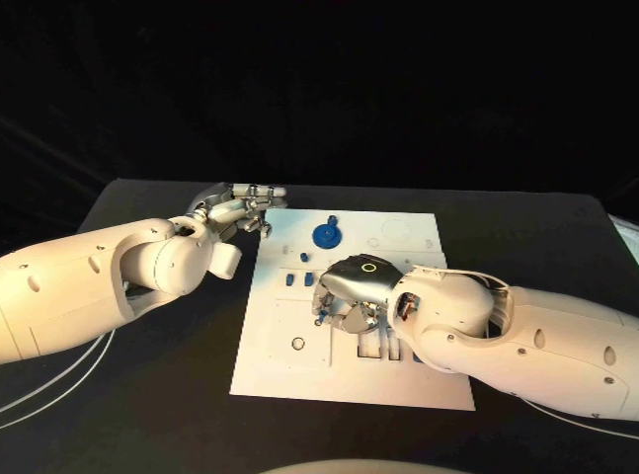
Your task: Assemble the parts on the task board
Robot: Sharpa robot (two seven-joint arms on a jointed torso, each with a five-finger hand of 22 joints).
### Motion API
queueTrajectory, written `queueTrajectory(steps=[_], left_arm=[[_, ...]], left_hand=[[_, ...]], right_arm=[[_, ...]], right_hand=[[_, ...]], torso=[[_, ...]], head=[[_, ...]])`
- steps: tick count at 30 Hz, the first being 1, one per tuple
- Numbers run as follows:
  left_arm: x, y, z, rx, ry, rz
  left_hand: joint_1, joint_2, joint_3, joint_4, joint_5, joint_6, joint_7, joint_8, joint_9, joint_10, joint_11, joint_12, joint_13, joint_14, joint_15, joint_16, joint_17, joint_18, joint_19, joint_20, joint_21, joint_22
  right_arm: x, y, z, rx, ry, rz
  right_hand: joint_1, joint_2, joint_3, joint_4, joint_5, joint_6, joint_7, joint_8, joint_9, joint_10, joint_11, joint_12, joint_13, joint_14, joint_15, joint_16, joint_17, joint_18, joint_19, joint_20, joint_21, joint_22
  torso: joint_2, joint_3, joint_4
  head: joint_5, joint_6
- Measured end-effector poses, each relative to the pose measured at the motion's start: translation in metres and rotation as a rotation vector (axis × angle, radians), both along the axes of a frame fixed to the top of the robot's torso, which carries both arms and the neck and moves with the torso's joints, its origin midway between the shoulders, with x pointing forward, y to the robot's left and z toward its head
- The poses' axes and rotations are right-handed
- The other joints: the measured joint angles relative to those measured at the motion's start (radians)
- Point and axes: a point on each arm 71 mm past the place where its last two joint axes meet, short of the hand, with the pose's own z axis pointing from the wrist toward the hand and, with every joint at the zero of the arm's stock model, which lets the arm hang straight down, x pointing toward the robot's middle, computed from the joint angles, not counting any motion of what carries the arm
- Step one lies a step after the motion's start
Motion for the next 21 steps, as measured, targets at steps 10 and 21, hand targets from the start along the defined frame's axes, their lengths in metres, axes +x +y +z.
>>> queueTrajectory(steps=[10, 21], left_arm=[[-0.0004, -0.0005, 0.0001, 0.002, 0.000, -0.004], [-0.0007, -0.0010, 0.0001, 0.003, 0.001, -0.007]], left_hand=[[0.000, 0.000, 0.000, 0.000, 0.000, -0.004, 0.004, 0.000, 0.000, -0.004, 0.004, 0.004, 0.000, 0.000, 0.000, 0.000, -0.001, 0.000, -0.002, 0.002, -0.003, -0.001], [0.000, 0.000, -0.003, -0.003, 0.000, -0.004, 0.004, 0.000, -0.001, -0.004, 0.004, 0.004, 0.000, 0.000, 0.000, 0.000, -0.002, 0.000, -0.004, 0.004, -0.004, -0.001]], right_arm=[[-0.0009, 0.0026, -0.0025, -0.006, 0.002, 0.006], [-0.0001, 0.0066, -0.0046, -0.026, -0.001, 0.014]], right_hand=[[0.000, 0.000, 0.000, 0.000, 0.000, -0.001, -0.001, -0.003, 0.001, -0.002, 0.002, 0.000, 0.000, 0.000, 0.000, 0.000, 0.000, 0.000, 0.000, 0.000, 0.000, 0.000], [0.000, 0.000, 0.000, 0.000, 0.004, -0.002, -0.001, -0.005, 0.001, -0.002, 0.002, -0.002, -0.001, 0.000, 0.000, 0.000, 0.000, 0.000, 0.000, 0.000, 0.000, 0.000]], torso=[[0.000, 0.0001, -0.0005], [0.000, 0.0000, -0.0002]], head=[[0.004, -0.008], [0.008, -0.012]])
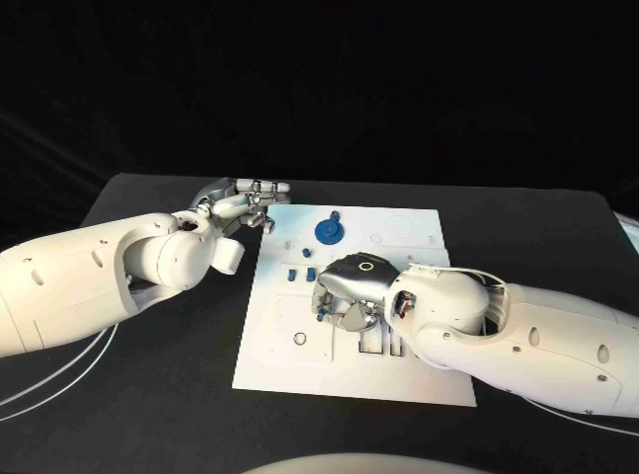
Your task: Assemble the parts on the task board
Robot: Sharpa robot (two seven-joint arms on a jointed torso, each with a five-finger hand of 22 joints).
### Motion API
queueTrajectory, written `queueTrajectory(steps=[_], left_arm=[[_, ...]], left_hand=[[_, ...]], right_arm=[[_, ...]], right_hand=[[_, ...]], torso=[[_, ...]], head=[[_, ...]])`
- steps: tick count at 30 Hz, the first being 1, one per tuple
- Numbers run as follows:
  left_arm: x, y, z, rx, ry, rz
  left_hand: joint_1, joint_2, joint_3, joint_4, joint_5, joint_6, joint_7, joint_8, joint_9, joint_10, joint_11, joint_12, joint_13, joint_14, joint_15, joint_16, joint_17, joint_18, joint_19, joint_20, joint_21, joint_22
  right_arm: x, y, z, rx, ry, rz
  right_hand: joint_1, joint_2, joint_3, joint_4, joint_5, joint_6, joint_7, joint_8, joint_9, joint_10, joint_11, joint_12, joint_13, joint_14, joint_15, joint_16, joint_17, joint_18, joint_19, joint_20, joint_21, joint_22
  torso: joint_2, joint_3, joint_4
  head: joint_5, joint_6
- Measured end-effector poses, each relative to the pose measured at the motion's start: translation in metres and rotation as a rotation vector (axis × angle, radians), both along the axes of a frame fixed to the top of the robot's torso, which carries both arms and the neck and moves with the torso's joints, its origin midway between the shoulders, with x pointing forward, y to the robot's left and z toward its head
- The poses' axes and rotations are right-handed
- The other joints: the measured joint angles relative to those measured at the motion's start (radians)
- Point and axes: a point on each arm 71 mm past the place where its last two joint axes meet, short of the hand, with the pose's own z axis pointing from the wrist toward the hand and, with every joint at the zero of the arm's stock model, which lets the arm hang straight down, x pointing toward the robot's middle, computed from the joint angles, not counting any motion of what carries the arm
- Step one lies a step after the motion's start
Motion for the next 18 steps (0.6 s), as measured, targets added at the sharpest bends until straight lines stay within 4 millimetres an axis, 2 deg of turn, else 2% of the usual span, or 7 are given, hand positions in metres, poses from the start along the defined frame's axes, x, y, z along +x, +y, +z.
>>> queueTrajectory(steps=[15, 16, 18], left_arm=[[-0.0006, -0.0009, 0.0001, 0.000, 0.002, -0.005], [-0.0006, -0.0009, 0.0001, 0.000, 0.002, -0.005], [-0.0006, -0.0009, 0.0000, 0.000, 0.003, -0.005]], left_hand=[[0.000, 0.000, -0.003, 0.003, 0.000, 0.000, 0.000, 0.000, 0.000, -0.004, 0.004, 0.000, 0.000, 0.000, 0.000, 0.000, 0.000, 0.000, 0.000, 0.000, 0.000, -0.001], [0.000, 0.000, -0.003, 0.003, 0.000, 0.000, 0.000, 0.000, 0.000, -0.004, 0.004, 0.000, 0.000, 0.000, 0.000, 0.000, 0.000, 0.000, 0.000, 0.000, 0.000, -0.001], [0.000, 0.000, -0.003, 0.003, 0.000, 0.000, 0.000, 0.000, 0.000, -0.004, 0.004, 0.000, 0.000, 0.000, 0.000, 0.000, 0.000, 0.000, 0.000, 0.000, 0.000, -0.001]], right_arm=[[-0.0018, 0.0080, -0.0020, -0.043, -0.023, 0.020], [-0.0018, 0.0081, -0.0019, -0.045, -0.024, 0.020], [-0.0019, 0.0081, -0.0020, -0.047, -0.025, 0.020]], right_hand=[[-0.010, 0.004, 0.000, 0.000, 0.001, 0.001, 0.004, 0.001, 0.004, 0.000, 0.000, 0.000, -0.002, 0.000, 0.000, 0.000, 0.001, 0.000, 0.000, 0.000, 0.000, -0.002], [-0.015, -0.001, -0.003, 0.003, 0.008, 0.001, 0.004, 0.001, 0.004, 0.000, 0.000, -0.002, -0.004, 0.000, 0.000, 0.000, 0.001, 0.000, 0.000, 0.000, 0.000, -0.004], [-0.030, -0.006, -0.016, 0.007, 0.024, -0.009, 0.013, 0.000, 0.005, -0.007, 0.008, -0.011, -0.008, 0.002, 0.002, 0.001, 0.001, 0.000, 0.004, 0.004, 0.000, -0.005]], torso=[[0.000, -0.0003, 0.0000], [0.000, -0.0005, 0.0000], [0.000, -0.0005, -0.0001]], head=[[0.001, -0.004], [0.001, -0.004], [0.001, -0.004]])
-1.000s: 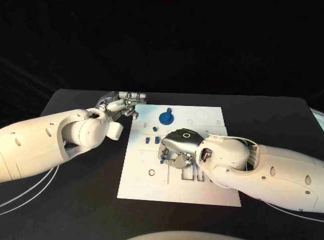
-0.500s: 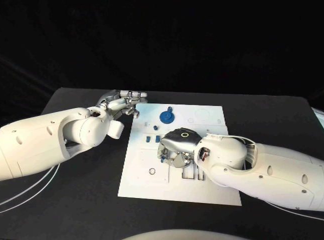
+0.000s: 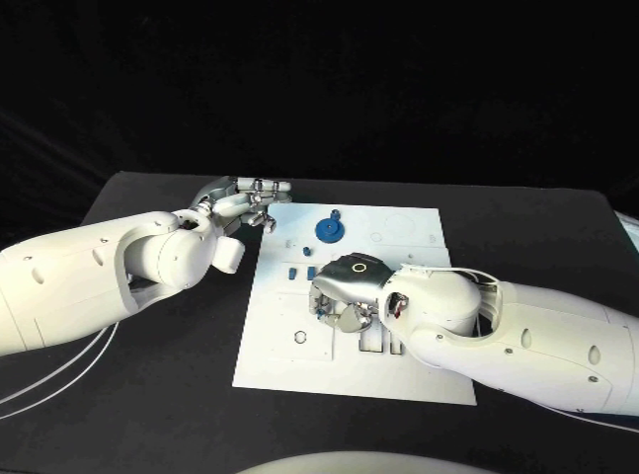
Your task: Assemble the parts on the task board
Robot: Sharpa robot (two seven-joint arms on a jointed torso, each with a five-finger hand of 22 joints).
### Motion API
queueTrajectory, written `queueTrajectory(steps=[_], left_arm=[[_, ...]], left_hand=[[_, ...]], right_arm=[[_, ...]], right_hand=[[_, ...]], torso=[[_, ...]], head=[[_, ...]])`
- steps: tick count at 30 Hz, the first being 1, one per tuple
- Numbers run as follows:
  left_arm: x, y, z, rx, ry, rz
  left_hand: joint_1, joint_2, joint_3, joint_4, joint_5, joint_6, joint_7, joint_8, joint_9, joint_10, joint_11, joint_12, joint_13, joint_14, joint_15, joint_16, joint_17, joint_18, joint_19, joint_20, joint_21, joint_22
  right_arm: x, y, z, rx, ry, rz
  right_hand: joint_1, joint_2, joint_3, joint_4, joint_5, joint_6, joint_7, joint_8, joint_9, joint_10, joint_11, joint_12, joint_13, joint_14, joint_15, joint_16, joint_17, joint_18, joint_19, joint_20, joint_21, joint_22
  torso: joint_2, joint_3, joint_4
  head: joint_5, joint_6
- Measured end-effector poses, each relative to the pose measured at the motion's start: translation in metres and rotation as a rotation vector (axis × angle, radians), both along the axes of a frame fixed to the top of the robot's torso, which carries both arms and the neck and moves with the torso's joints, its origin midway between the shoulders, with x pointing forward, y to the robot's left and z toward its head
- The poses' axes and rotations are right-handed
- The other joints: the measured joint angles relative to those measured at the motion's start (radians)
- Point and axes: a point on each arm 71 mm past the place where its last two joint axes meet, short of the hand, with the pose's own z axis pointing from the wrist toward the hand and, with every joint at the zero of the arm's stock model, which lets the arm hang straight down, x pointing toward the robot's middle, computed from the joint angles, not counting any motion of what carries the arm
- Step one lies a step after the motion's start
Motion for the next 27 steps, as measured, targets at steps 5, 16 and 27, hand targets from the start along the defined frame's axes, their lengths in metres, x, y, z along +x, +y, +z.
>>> queueTrajectory(steps=[5, 16, 27], left_arm=[[0.000, 0.000, 0.000, 0.000, 0.001, -0.001], [0.000, 0.000, 0.000, 0.000, 0.001, -0.002], [0.000, 0.001, 0.000, 0.001, 0.003, -0.002]], left_hand=[[0.000, 0.000, 0.000, 0.000, 0.000, -0.002, -0.002, 0.000, 0.000, -0.001, -0.001, 0.000, 0.000, 0.000, 0.000, 0.000, -0.001, 0.000, 0.000, 0.000, 0.000, 0.000], [0.000, 0.000, 0.000, 0.000, 0.000, -0.007, 0.000, 0.000, 0.000, -0.004, -0.004, 0.000, 0.000, 0.000, 0.000, 0.000, -0.002, 0.000, 0.000, 0.000, 0.000, -0.001], [0.000, 0.000, 0.000, 0.000, 0.000, -0.007, 0.000, 0.000, 0.000, -0.004, -0.004, 0.000, 0.000, 0.000, 0.000, 0.000, -0.002, 0.000, 0.000, 0.000, 0.000, -0.001]], right_arm=[[0.000, -0.002, -0.001, 0.000, 0.000, -0.004], [0.003, -0.021, 0.001, 0.058, -0.022, -0.047], [0.006, -0.078, 0.041, 0.131, -0.078, -0.124]], right_hand=[[-0.053, -0.028, -0.041, 0.016, 0.024, -0.082, 0.029, -0.047, -0.015, -0.066, 0.026, -0.024, -0.018, 0.000, 0.026, 0.003, -0.003, 0.000, -0.010, 0.017, -0.011, -0.018], [-0.057, -0.061, -0.245, 0.049, 0.071, -0.183, 0.035, -0.032, -0.031, -0.242, 0.048, 0.029, -0.018, 0.000, 0.043, -0.034, -0.054, 0.016, -0.048, 0.037, -0.104, -0.150], [0.014, -0.017, -0.262, 0.031, 0.102, -0.166, 0.017, -0.038, -0.030, -0.228, 0.034, 0.093, -0.022, 0.000, 0.035, -0.047, -0.076, 0.016, -0.034, 0.030, -0.099, -0.136]], torso=[[0.000, 0.0001, -0.0005], [-0.001, 0.0011, -0.0005], [-0.003, 0.0004, -0.0032]], head=[[0.000, -0.001], [-0.002, 0.003], [-0.015, 0.018]])
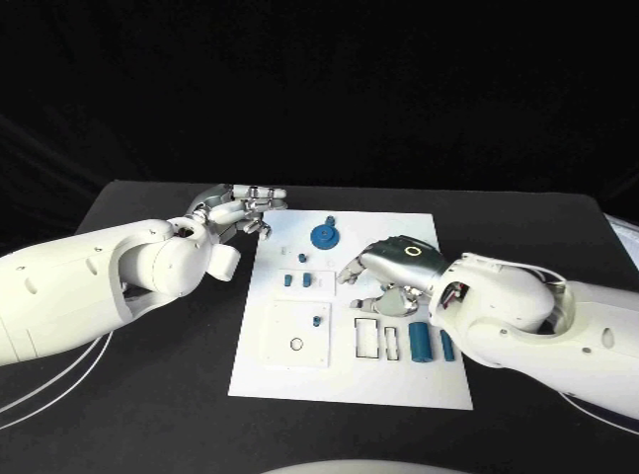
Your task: Assemble the parts on the task board
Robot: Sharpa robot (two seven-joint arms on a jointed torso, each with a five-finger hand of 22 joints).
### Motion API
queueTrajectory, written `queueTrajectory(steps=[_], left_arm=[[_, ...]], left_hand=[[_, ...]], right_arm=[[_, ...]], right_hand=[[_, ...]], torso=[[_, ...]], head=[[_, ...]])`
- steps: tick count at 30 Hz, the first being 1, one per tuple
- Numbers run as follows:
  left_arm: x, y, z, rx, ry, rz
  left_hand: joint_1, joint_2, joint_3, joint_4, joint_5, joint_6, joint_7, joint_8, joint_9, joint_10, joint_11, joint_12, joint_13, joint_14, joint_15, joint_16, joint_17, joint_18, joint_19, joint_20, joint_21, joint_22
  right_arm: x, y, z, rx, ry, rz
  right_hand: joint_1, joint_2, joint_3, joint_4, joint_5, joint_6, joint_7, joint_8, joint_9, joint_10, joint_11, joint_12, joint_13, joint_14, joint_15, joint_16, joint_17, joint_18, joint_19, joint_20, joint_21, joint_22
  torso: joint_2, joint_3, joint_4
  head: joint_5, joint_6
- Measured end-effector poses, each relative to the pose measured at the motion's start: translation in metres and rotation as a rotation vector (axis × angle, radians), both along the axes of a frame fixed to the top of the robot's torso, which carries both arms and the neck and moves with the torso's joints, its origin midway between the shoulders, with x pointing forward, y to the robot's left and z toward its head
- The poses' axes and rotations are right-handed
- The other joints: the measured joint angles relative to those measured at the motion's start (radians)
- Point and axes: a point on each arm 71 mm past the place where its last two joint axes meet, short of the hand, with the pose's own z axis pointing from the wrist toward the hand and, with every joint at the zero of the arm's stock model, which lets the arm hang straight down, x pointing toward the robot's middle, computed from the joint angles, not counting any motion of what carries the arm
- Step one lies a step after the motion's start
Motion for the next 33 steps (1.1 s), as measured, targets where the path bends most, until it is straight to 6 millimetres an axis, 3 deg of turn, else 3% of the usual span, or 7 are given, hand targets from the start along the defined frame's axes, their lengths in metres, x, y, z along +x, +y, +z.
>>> queueTrajectory(steps=[6, 9, 13, 17, 23, 33], left_arm=[[0.000, 0.000, 0.000, -0.001, 0.000, -0.002], [0.000, -0.001, 0.000, -0.001, 0.000, -0.004], [-0.001, -0.001, 0.000, -0.002, 0.000, -0.006], [-0.001, -0.002, 0.000, -0.003, -0.001, -0.007], [-0.001, -0.002, 0.000, -0.004, 0.000, -0.008], [-0.001, -0.002, 0.000, -0.006, 0.001, -0.010]], left_hand=[[-0.004, 0.004, 0.000, 0.000, 0.000, 0.000, 0.000, 0.000, -0.001, 0.000, 0.000, 0.005, 0.001, 0.000, 0.000, 0.000, 0.002, 0.000, 0.000, 0.000, 0.000, 0.001], [-0.004, 0.004, 0.000, 0.000, 0.000, 0.000, 0.000, 0.000, -0.001, 0.000, 0.000, 0.005, 0.001, 0.000, 0.000, 0.000, 0.002, 0.000, 0.000, 0.000, 0.000, 0.001], [-0.004, 0.004, 0.000, 0.000, 0.000, 0.000, 0.000, 0.000, -0.001, 0.000, 0.000, 0.005, 0.001, 0.000, 0.000, 0.000, 0.002, 0.000, 0.000, 0.000, 0.000, 0.001], [-0.004, 0.004, 0.000, 0.000, 0.000, 0.000, 0.000, 0.000, -0.001, 0.000, 0.000, 0.005, 0.001, 0.000, 0.000, 0.000, 0.002, 0.000, 0.000, 0.000, 0.000, 0.001], [-0.004, 0.004, 0.000, 0.000, 0.000, 0.000, 0.000, 0.004, -0.001, 0.000, 0.000, 0.005, 0.001, 0.000, 0.000, 0.000, 0.002, 0.000, 0.000, 0.000, 0.000, 0.001], [-0.004, 0.004, 0.000, 0.000, 0.000, 0.000, 0.000, 0.004, -0.001, 0.000, 0.000, 0.005, 0.001, 0.000, 0.000, 0.000, 0.002, 0.000, 0.000, 0.000, 0.000, 0.001]], right_arm=[[0.008, -0.036, 0.014, -0.046, -0.009, -0.085], [0.010, -0.044, 0.014, -0.070, -0.004, -0.108], [0.014, -0.052, 0.011, -0.105, -0.003, -0.134], [0.018, -0.053, 0.009, -0.131, -0.003, -0.145], [0.021, -0.050, 0.004, -0.159, 0.002, -0.143], [0.024, -0.039, -0.004, -0.178, 0.021, -0.129]], right_hand=[[0.001, -0.001, -0.020, 0.000, -0.019, -0.007, -0.020, -0.008, -0.002, -0.024, -0.005, 0.000, -0.012, 0.000, 0.000, 0.000, -0.005, 0.000, 0.007, 0.000, 0.000, 0.002], [-0.003, -0.011, -0.033, 0.005, -0.023, -0.009, -0.032, -0.008, -0.002, -0.027, -0.009, 0.000, -0.014, 0.000, -0.011, -0.004, -0.008, 0.000, 0.007, 0.000, 0.000, 0.000], [-0.003, -0.012, -0.034, 0.006, -0.023, -0.008, -0.033, -0.008, -0.002, -0.029, -0.010, 0.000, -0.014, 0.000, -0.011, -0.004, -0.008, 0.000, 0.011, -0.004, 0.000, 0.000], [-0.001, -0.010, -0.034, 0.006, -0.023, -0.006, -0.035, -0.008, -0.002, -0.029, -0.010, 0.004, -0.014, -0.001, -0.017, -0.004, -0.009, 0.000, 0.014, -0.007, 0.000, 0.000], [0.022, 0.013, -0.034, 0.006, -0.027, -0.001, -0.039, -0.008, -0.002, -0.029, -0.011, 0.018, -0.015, -0.002, -0.016, -0.004, -0.012, 0.000, 0.014, -0.007, 0.000, 0.000], [0.037, 0.029, 0.008, 0.016, -0.062, 0.019, -0.020, -0.008, -0.001, 0.029, -0.025, 0.035, -0.017, -0.002, -0.023, -0.004, -0.016, 0.000, 0.018, -0.018, 0.000, 0.000]], torso=[[-0.001, -0.0018, -0.0026], [-0.001, -0.0019, -0.0032], [-0.001, -0.0018, -0.0035], [-0.001, -0.0018, -0.0026], [-0.001, -0.0018, -0.0012], [0.000, -0.0024, -0.0020]], head=[[-0.011, 0.010], [-0.012, 0.012], [-0.014, 0.015], [-0.015, 0.017], [-0.014, 0.018], [-0.012, 0.014]])
